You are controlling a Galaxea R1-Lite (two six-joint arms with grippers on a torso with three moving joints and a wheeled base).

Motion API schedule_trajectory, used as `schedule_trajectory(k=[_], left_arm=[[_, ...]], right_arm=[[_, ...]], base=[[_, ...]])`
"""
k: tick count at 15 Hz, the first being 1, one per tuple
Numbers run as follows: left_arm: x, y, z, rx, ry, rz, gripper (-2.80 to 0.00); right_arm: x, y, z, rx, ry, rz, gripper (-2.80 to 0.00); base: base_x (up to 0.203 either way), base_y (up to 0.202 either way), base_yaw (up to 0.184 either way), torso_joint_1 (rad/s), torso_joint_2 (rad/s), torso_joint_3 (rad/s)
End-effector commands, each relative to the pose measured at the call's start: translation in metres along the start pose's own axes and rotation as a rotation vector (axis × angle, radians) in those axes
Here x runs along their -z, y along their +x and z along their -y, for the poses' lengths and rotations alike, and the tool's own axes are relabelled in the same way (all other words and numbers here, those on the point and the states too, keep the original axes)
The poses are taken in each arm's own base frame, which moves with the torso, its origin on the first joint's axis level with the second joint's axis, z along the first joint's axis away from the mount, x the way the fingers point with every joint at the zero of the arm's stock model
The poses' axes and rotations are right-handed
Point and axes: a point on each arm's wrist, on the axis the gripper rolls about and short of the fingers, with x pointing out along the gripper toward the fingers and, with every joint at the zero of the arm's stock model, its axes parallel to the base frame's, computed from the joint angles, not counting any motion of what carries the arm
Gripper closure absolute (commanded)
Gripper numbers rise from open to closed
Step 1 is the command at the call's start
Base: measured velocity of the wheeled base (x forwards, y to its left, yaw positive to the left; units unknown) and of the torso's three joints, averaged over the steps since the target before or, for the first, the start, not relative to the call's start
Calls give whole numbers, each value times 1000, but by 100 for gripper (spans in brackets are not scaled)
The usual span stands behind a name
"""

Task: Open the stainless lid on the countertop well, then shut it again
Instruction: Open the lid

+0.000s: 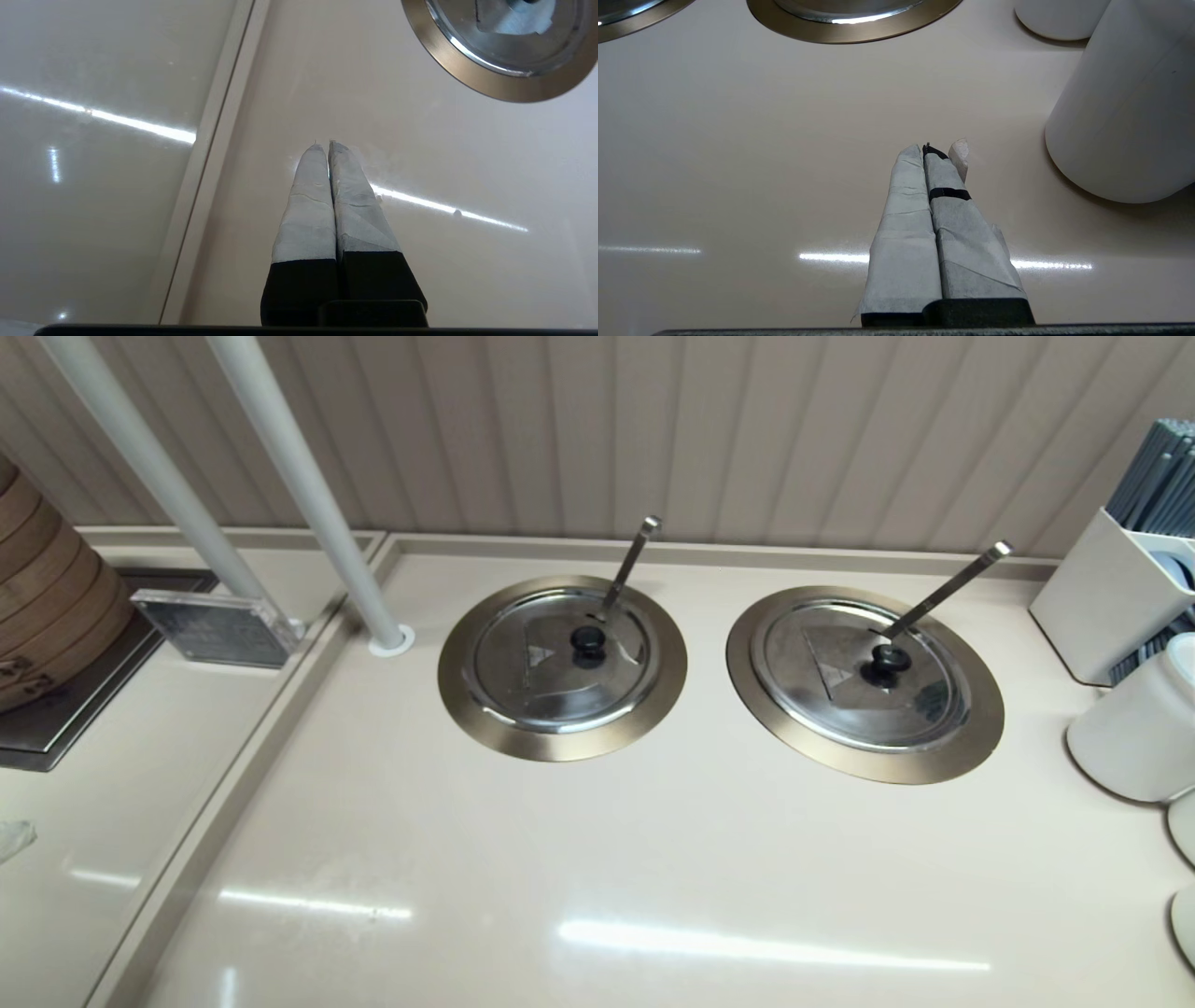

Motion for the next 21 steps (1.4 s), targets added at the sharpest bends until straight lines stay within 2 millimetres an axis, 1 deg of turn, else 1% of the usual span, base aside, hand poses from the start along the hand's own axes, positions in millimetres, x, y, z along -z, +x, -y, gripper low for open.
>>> schedule_trajectory(k=[1,2,3,5,7,8,9,11,12,13,14,16,18,19,20,21], left_arm=[[-8,2,3,56,4,22,0],[-15,6,6,121,10,57,0],[-24,19,9,166,15,57,0],[-41,64,19,206,21,-12,0],[-59,124,38,233,36,-88,0],[-67,151,50,253,49,-97,0],[-75,179,69,292,69,-85,0],[-82,218,111,383,144,-44,0],[-82,233,131,421,195,-30,0],[-81,242,155,457,241,-17,0],[-77,248,173,471,272,-29,0],[-59,271,201,450,299,-55,0],[-45,301,226,344,281,8,0],[-44,311,235,300,260,57,-280],[-43,315,240,280,240,84,-280],[-44,314,241,280,226,86,-280]], right_arm=[[1,0,0,0,0,-4,0],[1,0,0,0,0,-4,0],[1,0,0,0,0,-5,0],[1,0,0,0,0,-5,0],[1,0,0,0,0,-6,0],[1,0,0,0,0,-4,0],[1,0,0,0,0,-6,0],[1,0,0,0,0,-6,0],[1,0,0,0,0,-6,0],[1,0,0,0,0,-4,0],[1,0,0,0,0,-5,0],[1,0,0,0,0,-6,0],[1,0,0,0,0,-6,0],[1,0,0,0,0,-5,0],[1,0,0,0,0,-4,0],[1,0,0,0,0,-4,0]], base=[[0,0,0,0,0,0],[0,0,0,0,0,0],[0,0,0,0,0,0],[0,0,0,0,0,0],[0,0,0,0,0,0],[0,0,0,0,0,0],[0,0,0,0,0,0],[0,0,0,0,0,0],[0,0,0,0,0,0],[0,0,0,0,0,0],[0,0,0,0,0,0],[0,0,0,0,0,0],[0,0,0,0,0,0],[0,0,0,0,0,0],[0,0,0,0,0,0],[0,0,0,0,0,0]])
